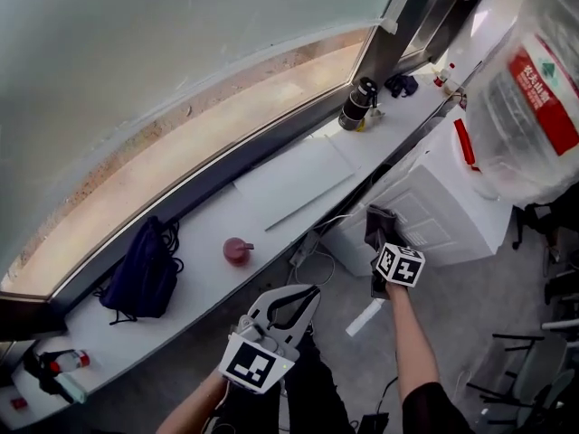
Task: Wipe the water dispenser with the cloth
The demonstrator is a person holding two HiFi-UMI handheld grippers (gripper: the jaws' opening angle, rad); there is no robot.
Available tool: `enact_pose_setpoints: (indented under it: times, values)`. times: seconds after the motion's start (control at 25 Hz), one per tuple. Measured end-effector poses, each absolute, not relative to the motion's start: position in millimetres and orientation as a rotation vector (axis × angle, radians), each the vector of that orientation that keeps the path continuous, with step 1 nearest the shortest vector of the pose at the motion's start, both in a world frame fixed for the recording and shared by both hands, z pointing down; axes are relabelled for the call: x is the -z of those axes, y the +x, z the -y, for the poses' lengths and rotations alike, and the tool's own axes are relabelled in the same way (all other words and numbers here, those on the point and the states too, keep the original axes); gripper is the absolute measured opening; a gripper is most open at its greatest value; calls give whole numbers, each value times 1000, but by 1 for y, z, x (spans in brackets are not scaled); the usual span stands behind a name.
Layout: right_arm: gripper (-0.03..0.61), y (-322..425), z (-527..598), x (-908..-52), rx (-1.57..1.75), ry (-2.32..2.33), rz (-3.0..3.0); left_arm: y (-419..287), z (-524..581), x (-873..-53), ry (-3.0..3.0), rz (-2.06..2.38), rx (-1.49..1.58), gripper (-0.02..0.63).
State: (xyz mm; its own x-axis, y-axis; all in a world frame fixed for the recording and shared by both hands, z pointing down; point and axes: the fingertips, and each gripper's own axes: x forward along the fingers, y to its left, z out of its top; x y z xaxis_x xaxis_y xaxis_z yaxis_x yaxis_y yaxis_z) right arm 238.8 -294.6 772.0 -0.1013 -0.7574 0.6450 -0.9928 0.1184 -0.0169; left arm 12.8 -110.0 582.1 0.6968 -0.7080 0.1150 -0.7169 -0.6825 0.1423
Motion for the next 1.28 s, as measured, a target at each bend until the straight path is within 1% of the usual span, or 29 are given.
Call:
enact_pose_setpoints:
  times: [0.4, 0.56, 0.64, 0.76, 0.92, 1.28]
  values:
    - [109, 230, 300, -936, -669, 1606, 1804, 14, 133, -691, 2727, 1186, -75, 21]
    - [107, 235, 298, -972, -620, 1563, 1727, 12, 137, -715, 2705, 1175, -37, 21]
    - [106, 231, 296, -972, -568, 1518, 1743, 11, 137, -717, 2705, 1167, -47, 21]
    - [106, 213, 284, -928, -465, 1417, 1841, 11, 134, -699, 2702, 1166, -68, 21]
    - [106, 203, 261, -834, -316, 1320, 1917, 13, 131, -651, 2704, 1166, -55, 21]
    - [106, 247, 247, -603, -235, 1534, 2031, 36, 126, -571, 2705, 1121, -31, 21]
